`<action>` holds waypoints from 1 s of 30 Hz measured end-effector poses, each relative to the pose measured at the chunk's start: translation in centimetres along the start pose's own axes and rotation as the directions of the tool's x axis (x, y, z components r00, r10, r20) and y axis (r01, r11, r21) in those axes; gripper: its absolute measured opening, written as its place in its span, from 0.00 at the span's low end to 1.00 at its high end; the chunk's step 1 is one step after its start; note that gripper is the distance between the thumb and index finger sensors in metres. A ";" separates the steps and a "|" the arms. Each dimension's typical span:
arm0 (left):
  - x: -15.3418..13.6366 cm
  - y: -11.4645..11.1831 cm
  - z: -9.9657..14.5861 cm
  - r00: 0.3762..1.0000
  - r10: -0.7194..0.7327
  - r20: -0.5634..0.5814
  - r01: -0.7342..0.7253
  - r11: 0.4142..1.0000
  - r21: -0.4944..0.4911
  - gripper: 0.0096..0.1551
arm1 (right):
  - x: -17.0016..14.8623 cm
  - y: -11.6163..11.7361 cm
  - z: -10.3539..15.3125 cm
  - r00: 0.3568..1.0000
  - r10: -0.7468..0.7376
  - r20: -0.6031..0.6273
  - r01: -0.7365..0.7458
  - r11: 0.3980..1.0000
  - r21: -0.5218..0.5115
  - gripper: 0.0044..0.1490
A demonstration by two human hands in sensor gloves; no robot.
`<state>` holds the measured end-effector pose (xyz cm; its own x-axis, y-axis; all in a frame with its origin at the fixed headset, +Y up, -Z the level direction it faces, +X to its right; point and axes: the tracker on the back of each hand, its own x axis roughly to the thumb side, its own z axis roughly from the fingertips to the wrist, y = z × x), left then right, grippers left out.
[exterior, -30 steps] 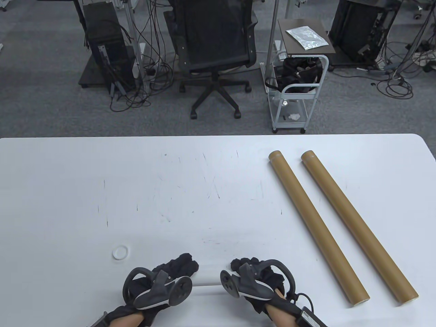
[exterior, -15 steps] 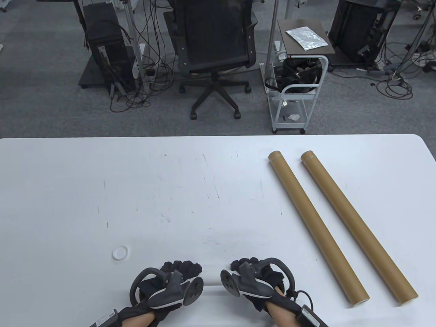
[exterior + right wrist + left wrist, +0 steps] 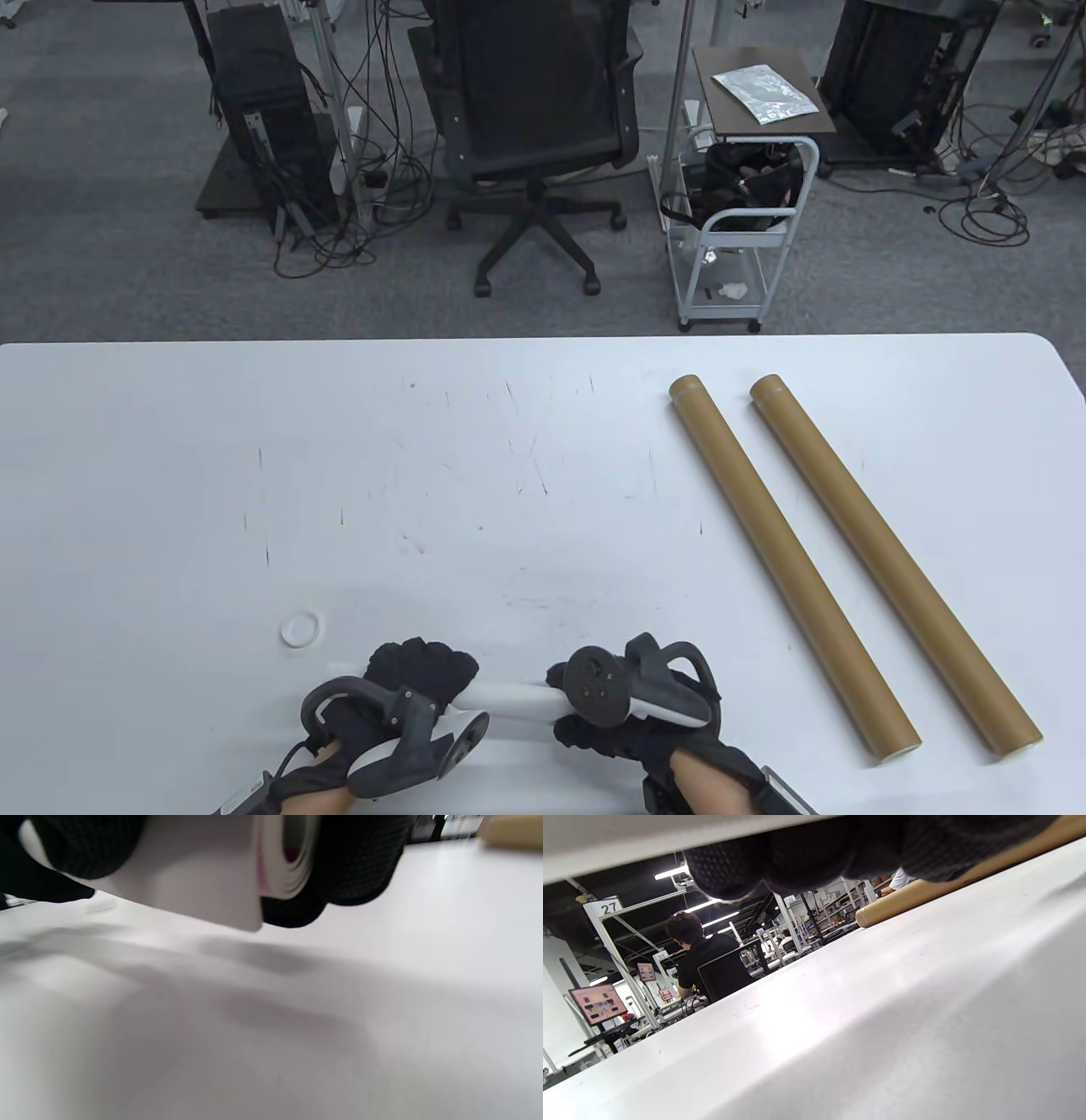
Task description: Roll up mouse pads and store in mailing tubes
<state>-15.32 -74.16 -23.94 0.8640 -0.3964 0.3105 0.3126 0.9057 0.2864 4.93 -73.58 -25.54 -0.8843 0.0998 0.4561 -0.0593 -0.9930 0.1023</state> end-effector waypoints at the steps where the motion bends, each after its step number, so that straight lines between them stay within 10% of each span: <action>1: -0.2 0.0 -0.2 1.000 0.019 -0.003 -0.019 1.000 -0.013 0.23 | 0.7 0.2 0.2 0.995 0.092 -0.027 -0.094 0.993 -0.075 0.48; 3: -0.9 0.1 -0.6 0.986 0.169 0.005 -0.168 0.980 -0.104 0.22 | 2.9 0.8 0.7 0.899 0.419 -0.128 -0.438 0.848 -0.300 0.52; 6: -1.4 -0.1 -0.7 0.965 0.261 0.015 -0.256 0.954 -0.154 0.22 | 3.9 1.3 0.7 0.802 0.587 -0.109 -0.573 0.705 -0.418 0.49; 19: -0.7 0.7 0.6 0.998 -0.058 -0.024 0.061 0.988 0.140 0.23 | 2.9 0.6 0.5 0.984 0.180 -0.007 -0.176 0.954 -0.240 0.32; 23: -1.2 1.0 0.8 1.000 -0.021 -0.021 0.024 0.987 0.159 0.20 | 3.3 -0.3 0.8 0.980 0.199 0.000 -0.191 0.942 -0.274 0.32; 30: -2.8 -0.2 0.4 0.996 -0.051 -0.069 0.061 0.986 0.156 0.18 | 2.6 -3.8 1.9 0.963 0.267 0.018 -0.266 0.962 -0.058 0.65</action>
<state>-17.94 -73.25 -24.50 0.8719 -0.4311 0.2324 0.3000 0.8452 0.4424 3.72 -69.41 -23.09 -0.8596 -0.1682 0.4826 0.1512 -0.9857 -0.0744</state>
